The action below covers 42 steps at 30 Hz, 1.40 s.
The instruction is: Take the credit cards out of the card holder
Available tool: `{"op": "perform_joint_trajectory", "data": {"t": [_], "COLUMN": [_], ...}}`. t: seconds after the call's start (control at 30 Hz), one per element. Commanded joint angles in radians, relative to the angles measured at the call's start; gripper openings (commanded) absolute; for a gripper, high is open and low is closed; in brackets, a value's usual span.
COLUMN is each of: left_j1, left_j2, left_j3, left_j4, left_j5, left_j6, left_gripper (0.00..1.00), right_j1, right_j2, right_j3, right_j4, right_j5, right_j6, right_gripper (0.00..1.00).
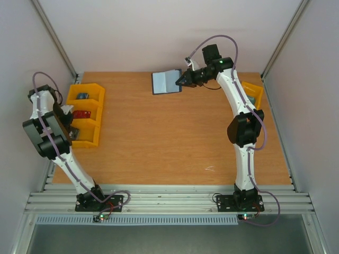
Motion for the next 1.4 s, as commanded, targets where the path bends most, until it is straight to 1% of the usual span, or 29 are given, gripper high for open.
{"op": "perform_joint_trajectory", "data": {"t": [0.0,0.03,0.1,0.27,0.43,0.5,0.53,0.6,0.67,0.7,0.73,0.77,0.83,0.87,0.93,1.0,1.1,1.2,1.37], "left_j1": [0.018,0.019,0.019,0.019,0.019,0.019,0.019,0.019,0.018,0.017,0.010,0.000,-0.031,-0.044,-0.076,-0.089,-0.097,-0.132,-0.154], "left_j2": [0.039,0.042,0.041,0.034,0.007,-0.016,-0.034,-0.082,-0.154,-0.191,-0.226,-0.248,-0.274,-0.279,-0.291,-0.292,-0.265,-0.226,-0.184], "left_j3": [0.031,0.036,0.042,0.079,0.127,0.136,0.138,0.130,0.074,0.028,-0.029,-0.086,-0.197,-0.239,-0.306,-0.327,-0.317,-0.338,-0.368], "left_j4": [0.031,0.031,0.040,0.045,0.041,0.024,0.008,-0.047,-0.096,-0.104,-0.097,-0.077,-0.035,-0.014,0.061,0.131,0.202,0.269,0.343], "left_j5": [-0.073,-0.081,-0.095,-0.088,-0.028,0.046,0.104,0.264,0.433,0.482,0.489,0.460,0.335,0.261,0.166,0.114,0.069,-0.024,-0.075], "left_j6": [-0.005,-0.006,-0.006,0.002,-0.001,0.007,0.023,0.068,0.158,0.215,0.251,0.290,0.324,0.348,0.372,0.366,0.350,0.351,0.347], "left_gripper": [0.24,0.29,0.33,0.34,0.33,0.33,0.32,0.26,0.23,0.23,0.22,0.21,0.16,0.13,0.12,0.11,0.12,0.12,0.11], "right_j1": [-0.008,-0.008,-0.008,-0.009,-0.010,-0.008,-0.009,-0.009,-0.009,-0.008,-0.009,-0.009,-0.008,-0.008,-0.009,-0.008,-0.008,-0.008,-0.009], "right_j2": [0.006,0.005,0.003,-0.002,-0.016,-0.025,-0.029,-0.038,-0.049,-0.055,-0.061,-0.070,-0.085,-0.089,-0.093,-0.093,-0.093,-0.095,-0.099], "right_j3": [0.050,0.050,0.051,0.064,0.067,0.067,0.065,0.058,0.045,0.035,0.024,0.013,-0.012,-0.020,-0.026,-0.026,-0.027,-0.027,-0.029], "right_j4": [0.009,0.010,0.007,0.005,-0.003,-0.011,-0.014,-0.017,-0.020,-0.022,-0.021,-0.021,-0.019,-0.020,-0.024,-0.026,-0.022,-0.026,-0.033], "right_j5": [-0.039,-0.036,-0.034,-0.037,-0.038,-0.040,-0.040,-0.043,-0.042,-0.039,-0.034,-0.028,-0.024,-0.023,-0.021,-0.020,-0.024,-0.018,-0.008], "right_j6": [0.001,0.000,0.000,-0.003,-0.012,-0.019,-0.021,-0.026,-0.034,-0.037,-0.040,-0.043,-0.049,-0.053,-0.057,-0.056,-0.053,-0.053,-0.055], "right_gripper": [0.02,0.02,0.02,0.01,0.01,0.01,0.01,0.01,0.01,0.01,0.01,0.01,0.01,0.01,0.01,0.01,0.01,0.01,0.01]}}
